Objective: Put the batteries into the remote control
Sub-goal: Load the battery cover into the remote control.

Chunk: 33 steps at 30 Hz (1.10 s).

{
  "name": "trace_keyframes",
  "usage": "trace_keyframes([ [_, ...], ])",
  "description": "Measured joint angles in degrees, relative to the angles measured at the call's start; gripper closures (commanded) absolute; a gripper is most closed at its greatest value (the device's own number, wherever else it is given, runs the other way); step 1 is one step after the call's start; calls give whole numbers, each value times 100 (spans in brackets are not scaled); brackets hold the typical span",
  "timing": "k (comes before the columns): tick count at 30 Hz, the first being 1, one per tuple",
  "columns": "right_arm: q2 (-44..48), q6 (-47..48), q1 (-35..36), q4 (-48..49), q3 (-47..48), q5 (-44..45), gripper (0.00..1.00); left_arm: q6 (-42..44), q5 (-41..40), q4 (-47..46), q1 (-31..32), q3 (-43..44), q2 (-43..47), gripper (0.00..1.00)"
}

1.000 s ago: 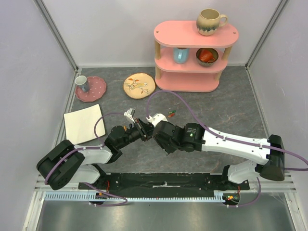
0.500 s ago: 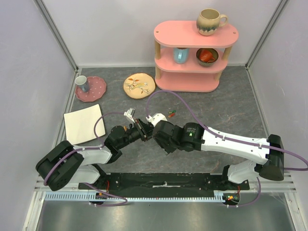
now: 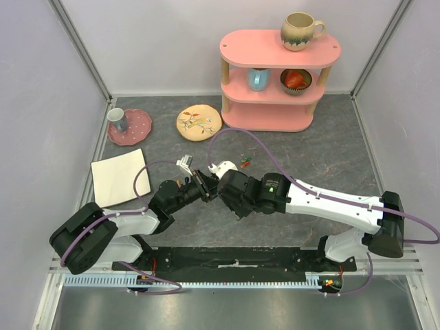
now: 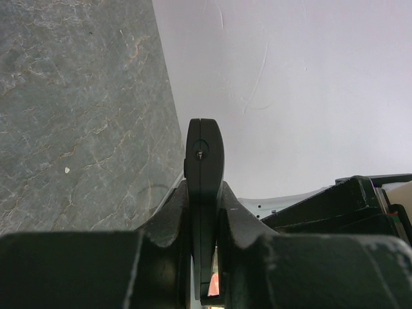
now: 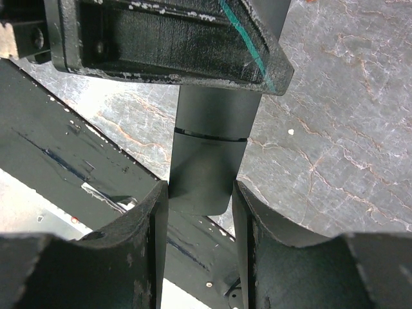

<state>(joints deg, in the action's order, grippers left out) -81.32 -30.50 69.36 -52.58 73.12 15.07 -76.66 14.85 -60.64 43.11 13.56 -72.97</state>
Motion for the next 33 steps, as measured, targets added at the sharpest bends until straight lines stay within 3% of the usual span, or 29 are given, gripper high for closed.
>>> trace_keyframes([
  [23, 15, 48, -243, 39, 0, -238, 74, 13, -306, 72, 133, 0, 52, 98],
  [33, 28, 59, -291, 42, -2, -321, 65, 15, -339, 98, 144, 2, 55, 98],
])
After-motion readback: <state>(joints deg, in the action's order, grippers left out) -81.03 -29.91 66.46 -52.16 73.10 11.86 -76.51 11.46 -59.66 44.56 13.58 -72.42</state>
